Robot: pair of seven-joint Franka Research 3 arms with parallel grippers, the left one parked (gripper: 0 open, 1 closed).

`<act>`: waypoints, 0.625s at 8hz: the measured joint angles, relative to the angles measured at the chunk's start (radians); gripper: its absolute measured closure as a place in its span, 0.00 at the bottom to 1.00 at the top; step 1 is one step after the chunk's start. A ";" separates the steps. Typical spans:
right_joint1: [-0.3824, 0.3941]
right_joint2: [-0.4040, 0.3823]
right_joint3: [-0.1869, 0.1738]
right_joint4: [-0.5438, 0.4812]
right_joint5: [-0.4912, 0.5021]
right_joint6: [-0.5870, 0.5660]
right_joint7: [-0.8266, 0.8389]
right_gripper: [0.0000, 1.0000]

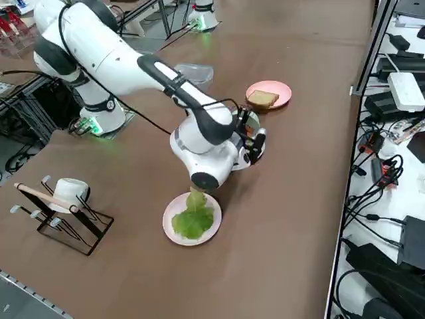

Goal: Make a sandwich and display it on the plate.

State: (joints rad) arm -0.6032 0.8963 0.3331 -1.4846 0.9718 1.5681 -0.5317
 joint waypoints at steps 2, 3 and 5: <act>-0.016 0.023 0.000 0.000 0.022 -0.007 -0.035 0.96; -0.021 0.032 0.000 0.000 0.046 -0.021 -0.047 0.96; -0.031 0.048 0.000 0.000 0.089 -0.051 -0.061 0.96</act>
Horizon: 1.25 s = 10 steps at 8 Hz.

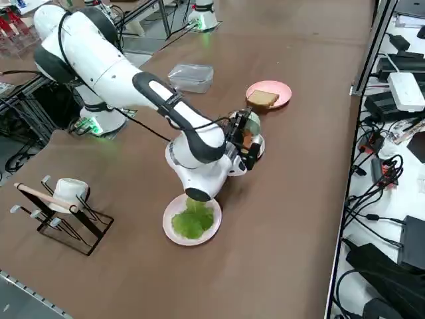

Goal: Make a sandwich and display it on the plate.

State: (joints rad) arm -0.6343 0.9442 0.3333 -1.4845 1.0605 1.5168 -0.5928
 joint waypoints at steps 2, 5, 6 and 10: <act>-0.009 0.006 0.000 0.000 0.008 -0.017 -0.003 0.96; -0.032 0.006 0.000 0.000 0.020 -0.065 -0.004 0.96; -0.039 0.006 0.000 0.001 0.024 -0.073 -0.005 0.96; -0.040 -0.022 0.006 0.092 -0.132 -0.022 -0.012 0.96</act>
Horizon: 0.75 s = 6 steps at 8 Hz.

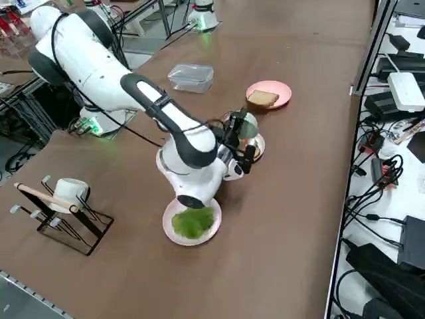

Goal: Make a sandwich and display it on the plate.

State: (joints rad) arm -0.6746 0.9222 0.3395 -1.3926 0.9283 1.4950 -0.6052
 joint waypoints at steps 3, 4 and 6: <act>0.056 -0.056 0.008 0.169 -0.323 0.119 0.029 0.96; 0.099 -0.061 0.009 0.230 -0.469 0.175 0.051 0.96; 0.168 -0.062 0.008 0.275 -0.750 0.333 0.060 0.96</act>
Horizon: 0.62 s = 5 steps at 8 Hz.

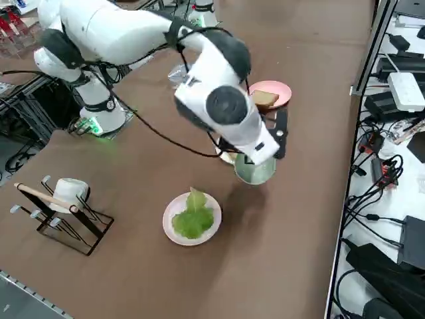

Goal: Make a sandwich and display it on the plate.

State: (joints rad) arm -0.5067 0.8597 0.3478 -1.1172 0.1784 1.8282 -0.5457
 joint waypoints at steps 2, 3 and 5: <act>0.032 0.020 -0.001 0.000 -0.301 0.166 -0.017 0.96; 0.035 0.040 -0.002 0.000 -0.418 0.227 -0.021 0.96; 0.031 0.087 -0.017 0.000 -0.566 0.344 -0.026 0.96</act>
State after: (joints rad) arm -0.4759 0.9470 0.3309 -1.1172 -0.3872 2.1726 -0.5712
